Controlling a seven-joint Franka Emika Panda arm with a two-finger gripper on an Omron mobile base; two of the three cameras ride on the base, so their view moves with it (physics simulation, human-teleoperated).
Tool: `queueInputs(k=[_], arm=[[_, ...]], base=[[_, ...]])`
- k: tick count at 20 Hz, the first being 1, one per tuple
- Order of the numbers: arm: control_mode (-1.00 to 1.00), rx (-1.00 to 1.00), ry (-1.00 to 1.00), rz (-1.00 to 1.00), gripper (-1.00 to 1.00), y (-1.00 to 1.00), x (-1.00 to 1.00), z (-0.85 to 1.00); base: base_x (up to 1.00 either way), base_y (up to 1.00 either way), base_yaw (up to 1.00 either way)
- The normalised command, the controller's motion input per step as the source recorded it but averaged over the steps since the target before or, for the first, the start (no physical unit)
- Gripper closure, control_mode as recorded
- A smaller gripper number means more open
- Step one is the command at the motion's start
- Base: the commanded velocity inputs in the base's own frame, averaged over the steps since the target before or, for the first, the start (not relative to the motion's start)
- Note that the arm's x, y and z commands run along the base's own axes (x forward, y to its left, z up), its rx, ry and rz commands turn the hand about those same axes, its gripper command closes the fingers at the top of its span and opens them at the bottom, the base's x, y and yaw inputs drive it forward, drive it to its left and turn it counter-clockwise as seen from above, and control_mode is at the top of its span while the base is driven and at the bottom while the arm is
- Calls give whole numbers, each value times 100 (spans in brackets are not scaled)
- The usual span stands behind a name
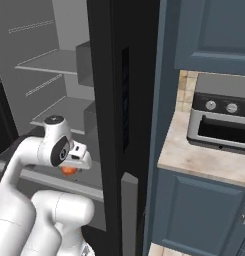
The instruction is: Place the eggplant and squash inside the fridge drawer. Close the drawer after placing the vegetables.
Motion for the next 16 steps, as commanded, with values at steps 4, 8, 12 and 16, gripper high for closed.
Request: queueInputs(k=[4, 8, 12, 16], arm=[[-100, -1, 15, 3, 100, 15, 89, -32], [-100, -5, 9, 5, 100, 3, 58, -81], [-100, -5, 6, 2, 100, 10, 55, -71], [-100, -8, 9, 1, 100, 19, 27, -73]], base=[[0, 0, 0], [0, 0, 0], [0, 0, 0], [0, 0, 0]])
